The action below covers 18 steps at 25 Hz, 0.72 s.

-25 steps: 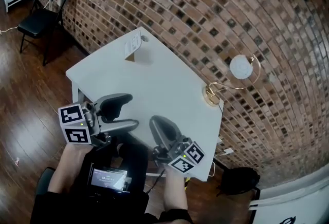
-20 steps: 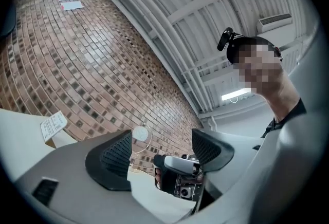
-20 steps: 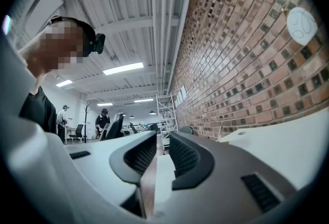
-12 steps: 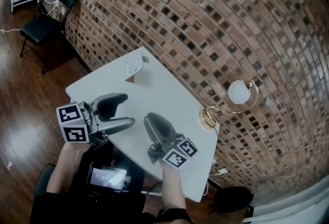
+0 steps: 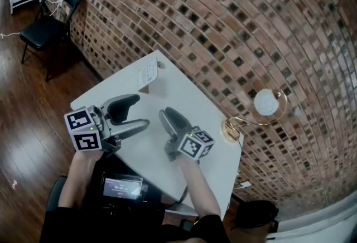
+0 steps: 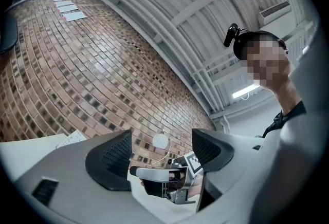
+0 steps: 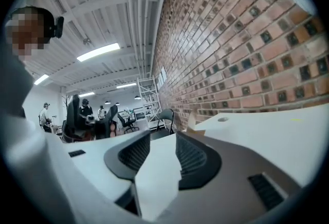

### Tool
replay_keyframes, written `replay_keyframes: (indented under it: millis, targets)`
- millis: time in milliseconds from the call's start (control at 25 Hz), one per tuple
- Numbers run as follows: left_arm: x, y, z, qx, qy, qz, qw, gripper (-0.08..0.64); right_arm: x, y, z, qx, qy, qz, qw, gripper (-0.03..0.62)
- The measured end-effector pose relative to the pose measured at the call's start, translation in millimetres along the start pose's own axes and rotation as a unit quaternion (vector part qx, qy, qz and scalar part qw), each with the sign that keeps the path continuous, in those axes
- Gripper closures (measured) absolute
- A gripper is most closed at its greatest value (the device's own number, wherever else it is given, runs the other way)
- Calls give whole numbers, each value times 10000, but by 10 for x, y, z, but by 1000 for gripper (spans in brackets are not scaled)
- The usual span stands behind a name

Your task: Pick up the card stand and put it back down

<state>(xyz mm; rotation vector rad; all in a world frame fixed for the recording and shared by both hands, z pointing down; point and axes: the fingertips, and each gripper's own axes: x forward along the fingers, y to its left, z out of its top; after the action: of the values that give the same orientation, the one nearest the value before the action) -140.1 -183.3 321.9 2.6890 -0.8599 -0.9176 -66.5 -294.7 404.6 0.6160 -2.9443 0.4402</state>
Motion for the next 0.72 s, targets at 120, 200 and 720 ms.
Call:
replay_keyframes:
  millis: [120,200,720]
  targets:
    - [-59,92,5,-48,-20,95,9999,199,278,-93,-82,-122,279,27,9995,402]
    - [-85,132,20,-48,-36,137,9999,199,466,-200,-115,-192,421,-12,9989,394]
    - [-164,231,3,-108,25,223,9997,199,1370,-704,-248,-144,873,-695,9937,373]
